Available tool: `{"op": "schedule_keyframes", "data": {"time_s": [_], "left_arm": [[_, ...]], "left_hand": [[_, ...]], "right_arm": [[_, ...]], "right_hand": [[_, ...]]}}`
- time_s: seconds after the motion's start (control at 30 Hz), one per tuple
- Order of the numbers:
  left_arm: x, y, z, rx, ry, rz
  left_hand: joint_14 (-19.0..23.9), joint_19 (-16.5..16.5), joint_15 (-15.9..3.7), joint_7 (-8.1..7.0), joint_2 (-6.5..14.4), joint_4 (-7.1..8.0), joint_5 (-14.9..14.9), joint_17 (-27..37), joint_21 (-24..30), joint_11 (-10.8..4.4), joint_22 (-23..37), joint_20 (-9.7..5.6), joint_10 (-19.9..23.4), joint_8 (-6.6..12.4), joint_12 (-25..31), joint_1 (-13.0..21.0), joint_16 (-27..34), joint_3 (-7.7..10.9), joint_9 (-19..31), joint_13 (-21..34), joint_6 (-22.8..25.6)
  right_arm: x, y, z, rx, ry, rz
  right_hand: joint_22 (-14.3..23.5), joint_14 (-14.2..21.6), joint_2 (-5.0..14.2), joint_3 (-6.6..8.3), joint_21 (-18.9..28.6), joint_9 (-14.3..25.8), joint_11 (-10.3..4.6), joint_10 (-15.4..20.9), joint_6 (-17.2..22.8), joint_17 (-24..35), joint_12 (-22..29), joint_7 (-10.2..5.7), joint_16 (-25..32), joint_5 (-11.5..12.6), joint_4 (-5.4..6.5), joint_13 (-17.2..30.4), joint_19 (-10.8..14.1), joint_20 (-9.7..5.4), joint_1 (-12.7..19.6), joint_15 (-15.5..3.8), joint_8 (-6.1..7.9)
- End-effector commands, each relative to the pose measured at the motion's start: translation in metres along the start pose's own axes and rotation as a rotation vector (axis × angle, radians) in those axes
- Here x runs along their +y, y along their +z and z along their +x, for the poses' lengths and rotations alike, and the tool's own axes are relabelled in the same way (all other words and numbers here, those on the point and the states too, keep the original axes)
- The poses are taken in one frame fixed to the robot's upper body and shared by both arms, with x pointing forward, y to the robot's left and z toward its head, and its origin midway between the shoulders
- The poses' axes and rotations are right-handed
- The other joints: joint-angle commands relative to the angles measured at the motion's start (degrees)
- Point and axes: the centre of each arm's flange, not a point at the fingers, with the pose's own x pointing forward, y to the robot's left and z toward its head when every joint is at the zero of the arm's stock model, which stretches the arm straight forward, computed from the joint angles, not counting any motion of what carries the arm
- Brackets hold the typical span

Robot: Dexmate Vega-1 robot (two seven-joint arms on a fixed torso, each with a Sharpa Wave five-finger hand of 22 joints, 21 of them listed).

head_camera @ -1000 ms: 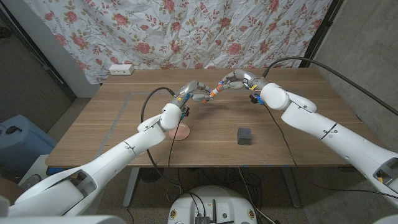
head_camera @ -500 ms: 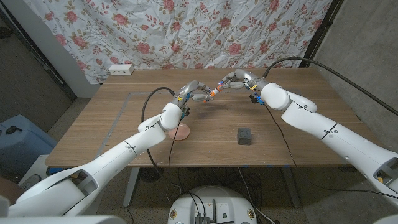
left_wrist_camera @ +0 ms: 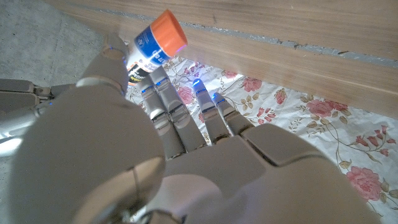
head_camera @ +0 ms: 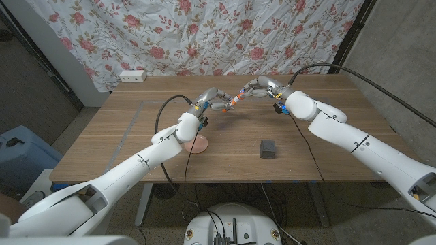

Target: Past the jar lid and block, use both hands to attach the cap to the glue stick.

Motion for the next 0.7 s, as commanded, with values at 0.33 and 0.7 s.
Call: {"op": "schedule_keyframes", "data": {"time_s": [0.33,0.7], "left_arm": [[-0.0006,-0.0004,0.0010,0.005,0.002,-0.003],[-0.0013,-0.0003,0.0000,0.004,0.001,-0.004]], "left_hand": [[0.0,0.2,-5.43,1.52,4.0,-0.08,0.4,0.1,-0.1,-0.34,0.2,0.04,0.6,0.18,0.3,-1.4,0.1,0.42,0.7,0.2,2.2],[0.1,0.2,-5.42,1.49,4.0,-0.07,0.4,0.1,-0.1,-0.33,0.2,0.03,0.5,0.22,0.3,-1.4,0.1,0.40,0.7,0.2,2.3]], "right_arm": [[0.0019,0.0002,0.0016,0.001,-0.005,0.004],[-0.0003,0.0009,0.0009,0.001,-0.018,0.007]], "right_hand": [[0.2,0.0,0.41,-0.33,0.2,0.3,-0.01,-0.2,0.6,0.1,0.0,-0.22,0.5,-0.1,-0.13,0.1,0.2,0.21,0.2,-7.19,-0.03],[0.2,0.0,0.44,-0.42,0.2,0.2,0.00,-0.2,0.7,0.1,0.0,-0.22,0.4,-0.1,-0.13,0.1,0.2,0.26,0.2,-7.18,-0.17]]}}
